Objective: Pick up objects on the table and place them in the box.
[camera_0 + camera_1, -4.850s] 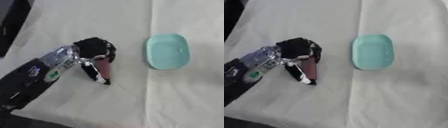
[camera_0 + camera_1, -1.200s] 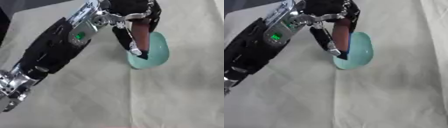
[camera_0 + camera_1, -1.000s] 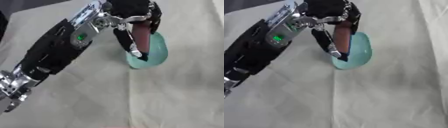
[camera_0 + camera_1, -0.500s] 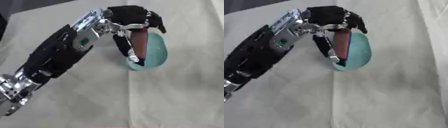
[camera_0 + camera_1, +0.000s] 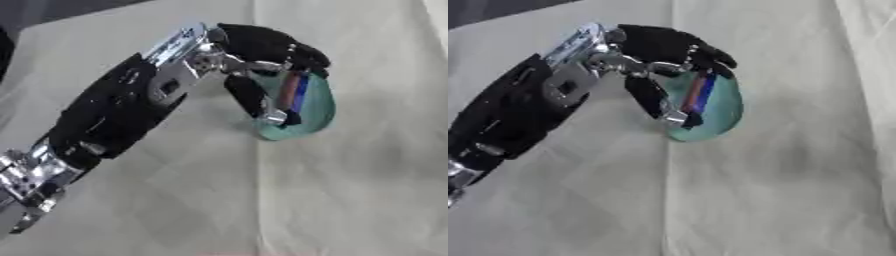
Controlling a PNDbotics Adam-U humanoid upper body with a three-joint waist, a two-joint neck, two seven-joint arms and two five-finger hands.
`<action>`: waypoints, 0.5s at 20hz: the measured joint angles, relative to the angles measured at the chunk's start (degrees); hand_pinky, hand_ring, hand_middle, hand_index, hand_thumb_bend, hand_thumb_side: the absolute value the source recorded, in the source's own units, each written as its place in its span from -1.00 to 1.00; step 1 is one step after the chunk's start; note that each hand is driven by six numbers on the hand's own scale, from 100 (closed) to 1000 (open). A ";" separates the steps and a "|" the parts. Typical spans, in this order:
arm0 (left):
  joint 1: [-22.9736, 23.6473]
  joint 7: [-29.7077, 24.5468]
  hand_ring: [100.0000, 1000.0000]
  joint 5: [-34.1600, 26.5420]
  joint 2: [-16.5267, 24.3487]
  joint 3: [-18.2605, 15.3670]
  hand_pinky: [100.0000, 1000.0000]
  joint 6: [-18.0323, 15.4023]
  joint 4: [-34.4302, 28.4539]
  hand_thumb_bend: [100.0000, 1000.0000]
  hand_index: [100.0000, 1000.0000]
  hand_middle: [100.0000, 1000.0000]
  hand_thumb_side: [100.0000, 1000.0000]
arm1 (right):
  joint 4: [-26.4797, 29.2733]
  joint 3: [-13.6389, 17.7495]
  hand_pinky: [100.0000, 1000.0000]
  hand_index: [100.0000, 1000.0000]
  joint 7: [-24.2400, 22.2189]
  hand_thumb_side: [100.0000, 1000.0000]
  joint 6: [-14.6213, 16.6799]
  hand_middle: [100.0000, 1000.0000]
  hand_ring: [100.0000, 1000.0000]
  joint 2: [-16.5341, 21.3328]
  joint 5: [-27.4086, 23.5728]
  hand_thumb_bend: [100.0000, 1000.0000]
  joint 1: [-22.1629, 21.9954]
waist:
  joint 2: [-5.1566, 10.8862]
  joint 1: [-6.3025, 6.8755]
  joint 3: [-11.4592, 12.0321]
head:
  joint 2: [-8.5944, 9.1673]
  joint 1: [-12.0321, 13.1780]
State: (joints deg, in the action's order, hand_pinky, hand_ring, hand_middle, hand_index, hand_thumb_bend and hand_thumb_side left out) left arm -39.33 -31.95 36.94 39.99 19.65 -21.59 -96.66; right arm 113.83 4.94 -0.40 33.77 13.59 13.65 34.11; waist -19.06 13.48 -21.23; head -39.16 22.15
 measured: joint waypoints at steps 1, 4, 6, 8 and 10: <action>0.01 -0.24 0.92 -0.01 0.00 0.00 0.86 0.00 0.00 -0.56 1.00 0.95 0.77 | 0.00 0.00 -0.75 0.54 0.01 0.39 0.00 0.15 -0.38 0.00 0.01 -1.00 0.00 | 0.00 0.00 0.02 | 0.00 0.00; 0.02 -0.85 0.92 -0.01 0.00 0.00 0.87 -0.10 -0.02 -0.55 1.00 0.96 0.77 | 0.00 0.00 -0.75 0.54 0.10 0.40 -0.08 0.15 -0.38 0.00 0.01 -1.00 0.00 | 0.00 0.00 0.17 | -0.03 0.00; 0.04 -1.11 0.93 -0.01 0.01 0.00 0.88 -0.19 -0.10 -0.54 1.00 0.96 0.77 | 0.00 0.00 -0.75 0.54 0.11 0.40 -0.09 0.15 -0.38 0.00 0.01 -1.00 0.00 | 0.00 0.00 0.22 | -0.07 0.00; 0.08 -1.00 0.88 -0.05 0.18 -0.13 0.81 -0.29 -0.89 -0.67 1.00 0.93 0.71 | 0.00 0.01 -0.76 0.54 0.18 0.40 -0.19 0.15 -0.39 0.00 0.01 -1.00 -0.01 | 0.00 0.00 0.54 | -0.09 0.00; 0.66 0.67 0.84 -0.55 0.92 -0.70 0.73 -0.24 -2.92 -0.88 1.00 0.86 0.66 | 0.00 0.02 -0.76 0.54 0.21 0.36 -0.27 0.14 -0.39 0.03 0.02 -1.00 -0.10 | 0.01 0.00 1.10 | -0.10 -0.02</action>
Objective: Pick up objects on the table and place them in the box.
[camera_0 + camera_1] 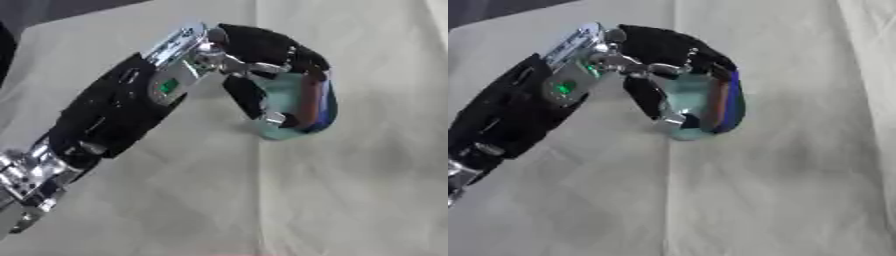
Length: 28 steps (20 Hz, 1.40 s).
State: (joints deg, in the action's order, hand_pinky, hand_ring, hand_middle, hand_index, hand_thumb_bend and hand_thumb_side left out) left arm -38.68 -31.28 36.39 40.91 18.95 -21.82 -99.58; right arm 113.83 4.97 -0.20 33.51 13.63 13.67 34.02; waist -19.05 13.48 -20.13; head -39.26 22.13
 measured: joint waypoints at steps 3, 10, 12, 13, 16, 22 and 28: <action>2.56 6.37 0.69 -3.58 2.41 -1.16 0.49 -0.36 -6.32 -1.00 0.94 0.73 0.77 | 0.00 0.24 -0.76 0.54 0.19 0.38 -0.24 0.14 -0.40 0.06 0.06 -1.00 -0.75 | 0.22 -0.04 1.14 | 0.02 -0.17; 11.85 30.53 0.54 -18.72 6.70 -3.52 0.32 -14.15 -13.81 -1.00 0.79 0.58 0.60 | 0.00 1.34 -0.79 0.54 0.80 0.38 -1.12 0.12 -0.42 0.80 0.50 -1.00 -2.81 | 0.71 -1.91 4.28 | 2.70 -0.44; 14.70 35.62 0.52 -22.26 6.77 -3.98 0.24 -19.90 -14.04 -1.00 0.76 0.55 0.59 | 0.00 1.80 -0.80 0.54 0.86 0.38 -1.58 0.11 -0.43 1.09 0.52 -1.00 -3.93 | 0.75 -2.79 5.79 | 3.32 -0.35; 16.01 37.56 0.52 -23.71 6.77 -4.35 0.23 -22.68 -14.04 -1.00 0.76 0.55 0.58 | 0.00 1.98 -0.80 0.54 0.87 0.38 -1.78 0.11 -0.43 1.09 0.54 -1.00 -4.42 | 0.84 -3.28 6.44 | 3.64 -0.24; 18.17 41.64 0.53 -26.24 6.18 -5.57 0.21 -27.85 -14.05 -1.00 0.78 0.58 0.42 | 0.00 2.65 -0.80 0.55 1.16 0.38 -2.27 0.12 -0.43 1.48 0.61 -1.00 -5.24 | 1.21 -4.08 8.24 | 4.41 0.29; 19.86 51.13 0.60 -22.69 0.12 -7.57 0.32 -29.40 -14.06 -0.96 0.84 0.65 0.35 | 0.00 3.18 -0.79 0.55 1.78 0.38 -2.75 0.12 -0.41 1.52 1.27 -1.00 -5.97 | 1.58 -5.45 12.03 | 6.11 1.39; 26.31 57.30 0.57 -10.50 -10.75 -5.54 0.24 -23.83 -14.05 -0.99 0.85 0.62 0.52 | 0.00 3.47 -0.78 0.54 2.70 0.38 -2.87 0.13 -0.39 1.51 2.19 -1.00 -5.91 | 1.71 -6.76 15.26 | 7.82 2.81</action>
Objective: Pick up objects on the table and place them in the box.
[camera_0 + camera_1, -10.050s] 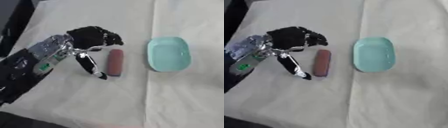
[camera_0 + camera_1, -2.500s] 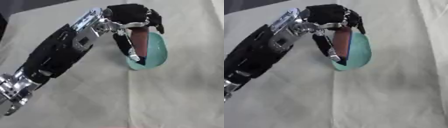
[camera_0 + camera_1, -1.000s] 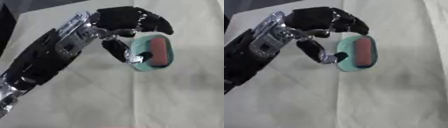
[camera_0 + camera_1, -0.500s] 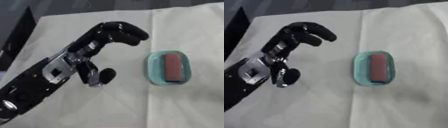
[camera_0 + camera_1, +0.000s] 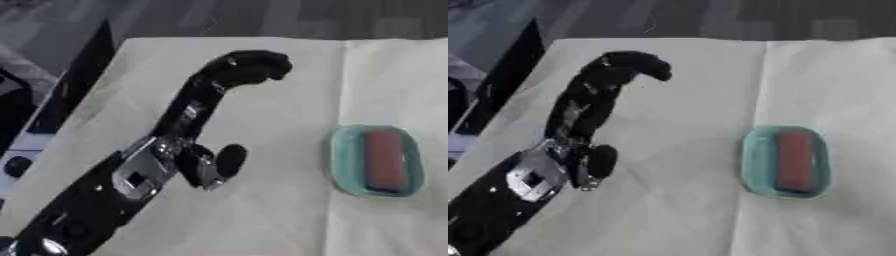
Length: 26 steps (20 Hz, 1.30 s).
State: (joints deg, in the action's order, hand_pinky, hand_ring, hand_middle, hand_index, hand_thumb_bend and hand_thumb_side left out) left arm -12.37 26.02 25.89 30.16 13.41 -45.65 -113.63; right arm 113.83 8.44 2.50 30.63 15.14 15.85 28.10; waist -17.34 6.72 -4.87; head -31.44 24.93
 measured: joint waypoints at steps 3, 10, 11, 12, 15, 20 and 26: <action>2.88 0.62 0.56 2.06 -6.29 1.49 0.21 0.62 0.01 -0.95 0.86 0.61 0.53 | 0.00 0.09 -0.78 0.54 0.68 0.38 -0.13 0.12 -0.40 0.00 0.58 -1.00 0.04 | -0.28 -0.99 1.28 | 1.42 0.78; 4.98 -2.01 0.50 -2.67 -12.74 2.57 0.13 -2.01 0.02 -0.90 0.84 0.58 0.57 | 0.00 0.40 -0.78 0.54 1.37 0.37 -0.38 0.13 -0.38 -0.04 1.15 -1.00 0.04 | -1.19 -2.14 1.85 | 3.43 1.60; 5.35 -2.63 0.50 -3.83 -13.37 2.88 0.13 -2.63 0.02 -0.90 0.84 0.58 0.57 | 0.00 0.40 -0.78 0.54 1.40 0.37 -0.39 0.13 -0.38 -0.07 1.18 -1.00 0.04 | -1.30 -2.45 1.89 | 3.87 1.88; 5.53 -3.30 0.48 -5.08 -13.83 3.11 0.10 -3.30 0.02 -0.90 0.83 0.56 0.59 | 0.00 0.41 -0.78 0.54 1.51 0.37 -0.42 0.13 -0.38 -0.08 1.21 -1.00 0.04 | -1.31 -2.57 1.90 | 4.21 2.06; 6.70 -5.81 0.47 -8.64 -15.67 3.72 0.09 -4.40 0.02 -0.89 0.83 0.55 0.60 | 0.00 0.49 -0.77 0.54 1.59 0.37 -0.47 0.13 -0.38 -0.07 1.39 -1.00 0.01 | -1.26 -2.24 2.14 | 4.34 2.03; 7.40 -11.11 0.45 -13.71 -18.12 4.39 0.06 -3.24 0.02 -0.90 0.82 0.53 0.60 | 0.00 0.59 -0.78 0.54 1.80 0.36 -0.66 0.13 -0.39 -0.07 1.85 -1.00 -0.01 | -0.98 -2.36 2.56 | 4.28 1.58; 7.81 -14.94 0.44 -17.20 -18.14 4.46 0.05 -3.04 0.02 -0.91 0.82 0.51 0.60 | 0.00 0.58 -0.79 0.54 1.85 0.36 -0.94 0.12 -0.40 -0.08 1.91 -1.00 -0.08 | -0.89 -2.66 2.56 | 4.36 0.70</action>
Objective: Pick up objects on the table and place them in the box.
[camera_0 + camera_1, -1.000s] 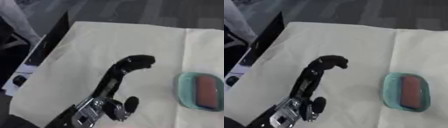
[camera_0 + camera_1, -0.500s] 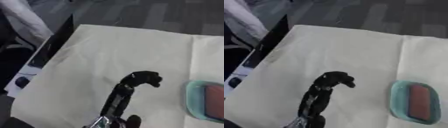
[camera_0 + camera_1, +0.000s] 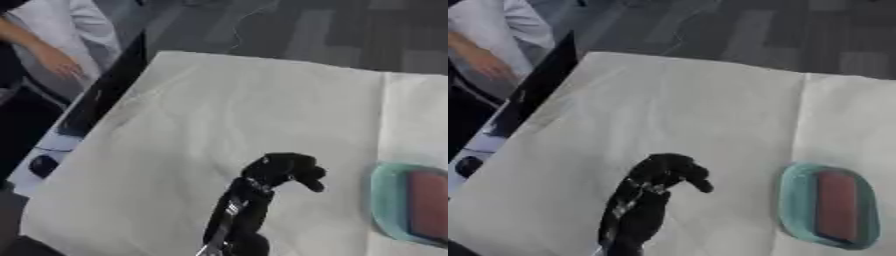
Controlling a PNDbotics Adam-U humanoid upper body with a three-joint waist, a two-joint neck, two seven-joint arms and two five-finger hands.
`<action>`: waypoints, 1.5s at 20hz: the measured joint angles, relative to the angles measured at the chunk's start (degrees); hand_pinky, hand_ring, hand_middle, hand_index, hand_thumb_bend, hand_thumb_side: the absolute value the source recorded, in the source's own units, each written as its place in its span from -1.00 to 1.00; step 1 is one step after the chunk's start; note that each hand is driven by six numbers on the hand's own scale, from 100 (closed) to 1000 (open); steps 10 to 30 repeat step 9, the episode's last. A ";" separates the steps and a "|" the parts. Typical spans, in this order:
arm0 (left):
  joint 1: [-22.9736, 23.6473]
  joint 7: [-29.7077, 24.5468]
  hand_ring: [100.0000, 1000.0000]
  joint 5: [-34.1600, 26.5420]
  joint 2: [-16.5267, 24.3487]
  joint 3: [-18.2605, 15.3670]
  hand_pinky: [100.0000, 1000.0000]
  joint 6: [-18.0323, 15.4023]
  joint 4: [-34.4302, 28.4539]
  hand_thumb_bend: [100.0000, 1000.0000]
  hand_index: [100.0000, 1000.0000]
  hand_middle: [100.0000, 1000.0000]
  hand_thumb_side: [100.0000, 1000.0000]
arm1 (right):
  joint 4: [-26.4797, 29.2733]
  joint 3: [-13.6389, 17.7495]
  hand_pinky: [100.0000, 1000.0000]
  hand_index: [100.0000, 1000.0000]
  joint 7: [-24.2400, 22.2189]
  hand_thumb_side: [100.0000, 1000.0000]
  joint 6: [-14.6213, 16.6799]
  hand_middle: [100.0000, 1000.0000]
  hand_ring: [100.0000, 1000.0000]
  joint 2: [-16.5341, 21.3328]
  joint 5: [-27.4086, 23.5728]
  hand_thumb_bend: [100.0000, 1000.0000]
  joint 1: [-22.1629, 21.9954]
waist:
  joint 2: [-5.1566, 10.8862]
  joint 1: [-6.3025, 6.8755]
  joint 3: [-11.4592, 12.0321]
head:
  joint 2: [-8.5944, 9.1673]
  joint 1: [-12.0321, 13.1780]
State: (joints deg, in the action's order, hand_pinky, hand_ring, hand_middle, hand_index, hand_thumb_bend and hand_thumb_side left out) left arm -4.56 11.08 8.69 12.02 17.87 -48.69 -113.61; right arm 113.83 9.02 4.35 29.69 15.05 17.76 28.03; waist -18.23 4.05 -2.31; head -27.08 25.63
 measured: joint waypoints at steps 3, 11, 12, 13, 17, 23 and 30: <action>0.08 -1.06 0.43 -0.65 0.00 -0.06 0.04 0.06 0.00 -0.92 0.82 0.51 0.60 | 0.00 -0.03 -0.80 0.54 -0.07 0.36 -0.23 0.11 -0.42 0.00 0.00 -1.00 0.00 | 0.00 0.00 -0.17 | 0.03 -0.52; 0.62 -2.11 0.43 -0.73 -0.02 -0.34 0.03 0.20 0.00 -0.93 0.82 0.50 0.59 | 0.00 -0.05 -0.81 0.53 -0.30 0.35 -0.51 0.10 -0.44 0.00 0.01 -1.00 -0.49 | 0.00 0.04 -0.60 | -0.06 -0.97; 0.62 -2.11 0.43 -0.73 -0.02 -0.34 0.03 0.20 0.00 -0.93 0.82 0.50 0.59 | 0.00 -0.05 -0.81 0.53 -0.30 0.35 -0.51 0.10 -0.44 0.00 0.01 -1.00 -0.49 | 0.00 0.04 -0.60 | -0.06 -0.97; 0.62 -2.11 0.43 -0.73 -0.02 -0.34 0.03 0.20 0.00 -0.93 0.82 0.50 0.59 | 0.00 -0.05 -0.81 0.53 -0.30 0.35 -0.51 0.10 -0.44 0.00 0.01 -1.00 -0.49 | 0.00 0.04 -0.60 | -0.06 -0.97; 0.62 -2.11 0.43 -0.73 -0.02 -0.34 0.03 0.20 0.00 -0.93 0.82 0.50 0.59 | 0.00 -0.05 -0.81 0.53 -0.30 0.35 -0.51 0.10 -0.44 0.00 0.01 -1.00 -0.49 | 0.00 0.04 -0.60 | -0.06 -0.97; 0.62 -2.11 0.43 -0.73 -0.02 -0.34 0.03 0.20 0.00 -0.93 0.82 0.50 0.59 | 0.00 -0.05 -0.81 0.53 -0.30 0.35 -0.51 0.10 -0.44 0.00 0.01 -1.00 -0.49 | 0.00 0.04 -0.60 | -0.06 -0.97; 0.62 -2.11 0.43 -0.73 -0.02 -0.34 0.03 0.20 0.00 -0.93 0.82 0.50 0.59 | 0.00 -0.05 -0.81 0.53 -0.30 0.35 -0.51 0.10 -0.44 0.00 0.01 -1.00 -0.49 | 0.00 0.04 -0.60 | -0.06 -0.97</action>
